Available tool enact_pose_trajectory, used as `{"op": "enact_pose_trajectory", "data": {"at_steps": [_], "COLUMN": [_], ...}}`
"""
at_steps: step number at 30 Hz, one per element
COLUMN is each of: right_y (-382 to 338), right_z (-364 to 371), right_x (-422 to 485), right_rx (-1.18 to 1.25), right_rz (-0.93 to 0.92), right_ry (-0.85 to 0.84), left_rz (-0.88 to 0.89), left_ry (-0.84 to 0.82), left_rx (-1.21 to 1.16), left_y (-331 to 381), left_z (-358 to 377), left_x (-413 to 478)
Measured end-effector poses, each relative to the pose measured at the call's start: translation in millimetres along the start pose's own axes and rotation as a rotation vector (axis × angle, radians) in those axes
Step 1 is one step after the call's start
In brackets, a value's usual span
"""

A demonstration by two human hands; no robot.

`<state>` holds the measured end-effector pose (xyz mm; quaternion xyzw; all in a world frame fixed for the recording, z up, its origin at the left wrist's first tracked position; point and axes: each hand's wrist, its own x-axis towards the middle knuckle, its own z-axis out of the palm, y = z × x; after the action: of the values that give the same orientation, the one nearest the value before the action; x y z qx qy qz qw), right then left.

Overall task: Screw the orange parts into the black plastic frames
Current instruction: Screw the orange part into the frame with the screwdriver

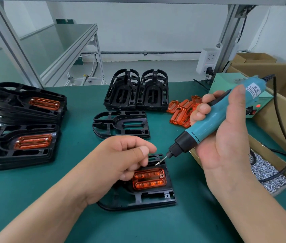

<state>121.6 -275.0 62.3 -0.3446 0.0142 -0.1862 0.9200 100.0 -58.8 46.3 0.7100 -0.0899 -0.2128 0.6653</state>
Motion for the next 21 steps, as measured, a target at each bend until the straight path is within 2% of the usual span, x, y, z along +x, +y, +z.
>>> {"op": "enact_pose_trajectory", "data": {"at_steps": [2, 6, 15, 21], "right_y": [-0.7, 1.0, 3.6, 3.8], "right_z": [0.3, 0.5, 2.3, 2.5], "right_x": [0.2, -2.6, -4.2, -5.9], "right_rx": [-0.047, -0.138, -0.247, -0.311], "right_rz": [-0.013, -0.02, -0.06, -0.079], "right_ry": [-0.019, -0.055, -0.086, -0.125], "left_rz": [0.014, 0.124, 0.165, 0.174], "left_ry": [0.077, 0.251, 0.354, 0.332], "left_rx": [0.07, 0.421, 1.053, 1.21], "left_y": [3.4, 2.0, -4.9, -10.5], "left_z": [-5.7, -12.7, 0.8, 5.3], "left_x": [0.2, 0.2, -4.9, -2.1]}}
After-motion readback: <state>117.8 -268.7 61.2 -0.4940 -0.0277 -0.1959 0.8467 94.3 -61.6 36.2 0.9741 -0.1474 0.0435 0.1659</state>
